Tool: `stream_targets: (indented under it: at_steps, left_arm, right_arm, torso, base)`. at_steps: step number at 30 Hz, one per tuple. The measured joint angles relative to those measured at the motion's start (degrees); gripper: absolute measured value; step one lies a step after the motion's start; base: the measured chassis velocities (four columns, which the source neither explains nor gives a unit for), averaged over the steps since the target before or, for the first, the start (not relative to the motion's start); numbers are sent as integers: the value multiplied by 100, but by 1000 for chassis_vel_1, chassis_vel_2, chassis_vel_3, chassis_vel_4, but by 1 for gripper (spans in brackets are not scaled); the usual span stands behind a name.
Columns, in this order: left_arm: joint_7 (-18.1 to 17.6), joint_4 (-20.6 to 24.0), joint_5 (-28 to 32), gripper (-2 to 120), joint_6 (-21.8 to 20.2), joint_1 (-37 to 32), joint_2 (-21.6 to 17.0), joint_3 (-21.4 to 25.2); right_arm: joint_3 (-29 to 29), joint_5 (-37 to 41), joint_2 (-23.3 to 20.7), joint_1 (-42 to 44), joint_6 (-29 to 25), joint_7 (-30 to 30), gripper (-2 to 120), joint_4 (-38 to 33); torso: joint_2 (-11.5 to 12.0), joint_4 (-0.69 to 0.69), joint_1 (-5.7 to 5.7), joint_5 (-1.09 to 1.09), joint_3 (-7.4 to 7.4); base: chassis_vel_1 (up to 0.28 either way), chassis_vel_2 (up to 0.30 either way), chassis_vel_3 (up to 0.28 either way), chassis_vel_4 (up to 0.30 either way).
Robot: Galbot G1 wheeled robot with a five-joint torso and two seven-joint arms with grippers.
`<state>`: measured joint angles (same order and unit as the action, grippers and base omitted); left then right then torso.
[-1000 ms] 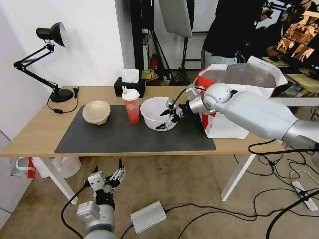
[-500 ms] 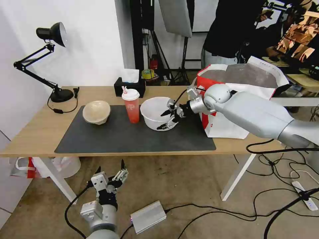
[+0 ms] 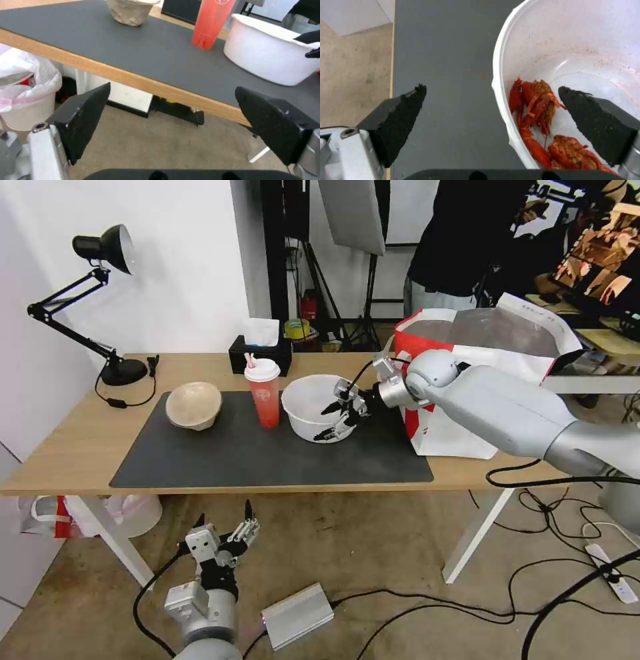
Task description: Pick up the trash from the table and place it into the takeout bag.
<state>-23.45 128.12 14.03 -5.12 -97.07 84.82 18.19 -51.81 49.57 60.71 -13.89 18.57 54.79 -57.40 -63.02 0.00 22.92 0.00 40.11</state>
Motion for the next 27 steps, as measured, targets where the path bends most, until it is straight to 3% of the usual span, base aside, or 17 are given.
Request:
stream_targets:
  at_steps: [16,19,23,27]
  left_arm:
    - [-1,-72,10,100,13,37,-5,-36]
    - [-1,-71,11,100,14,39,-12,-40]
    - [-3,-64,14,100,14,46,-18,-41]
    - [-4,-61,14,100,14,36,-18,-44]
  right_arm:
    - [147,-144,180,114,-55,197,100,354]
    - [156,-143,194,126,-58,205,96,383]
    - [193,-120,230,161,-59,233,77,481]
    - [227,-111,248,177,-58,255,68,548]
  torso:
    - [0,0,0,0,0]
    - [0,0,0,0,0]
    - [0,0,0,0,0]
    - [0,0,0,0,0]
  base:
    - [0,0,0,0]
    - [0,0,0,0]
    - [0,0,0,0]
    - [0,0,0,0]
